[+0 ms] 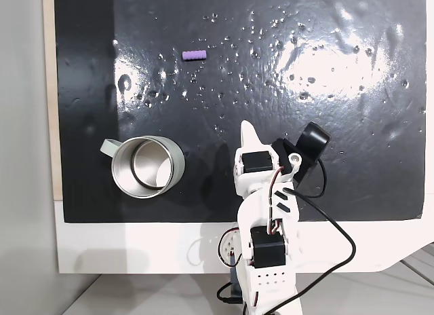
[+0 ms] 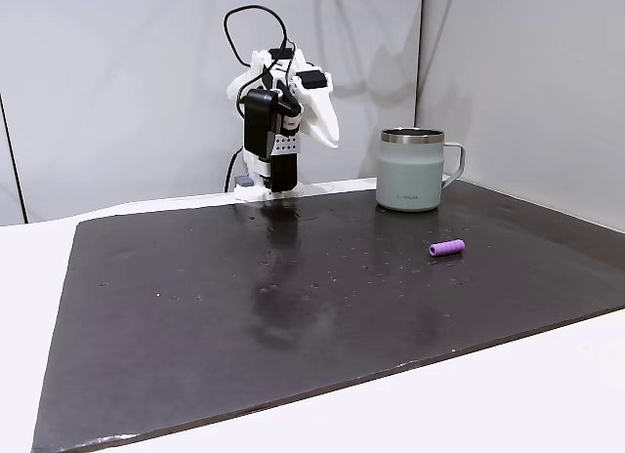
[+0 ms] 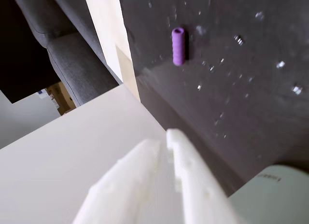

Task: Grasp a pengrip and put it in the cup.

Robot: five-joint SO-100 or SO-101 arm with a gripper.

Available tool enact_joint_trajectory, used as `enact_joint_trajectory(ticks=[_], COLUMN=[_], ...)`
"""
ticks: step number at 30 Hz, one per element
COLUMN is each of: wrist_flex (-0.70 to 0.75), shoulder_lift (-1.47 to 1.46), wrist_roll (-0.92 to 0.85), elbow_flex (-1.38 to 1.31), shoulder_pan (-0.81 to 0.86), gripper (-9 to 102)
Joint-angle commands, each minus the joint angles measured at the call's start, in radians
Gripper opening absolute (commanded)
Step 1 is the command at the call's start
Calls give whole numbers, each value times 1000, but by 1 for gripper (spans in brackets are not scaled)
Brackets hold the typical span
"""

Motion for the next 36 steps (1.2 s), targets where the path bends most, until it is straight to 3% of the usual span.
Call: enact_joint_trajectory(ticks=[1, 7, 14, 26, 36], wrist_flex=[61, 235, 431, 713, 739], shoulder_lift=[-192, -528, -854, -1293, -1591], wrist_roll=[26, 75, 144, 265, 287], elbow_flex=[-287, -686, -1040, -1569, -1735], shoulder_pan=[-18, -23, -48, -103, -141], gripper=[0, 2, 18, 22, 22])
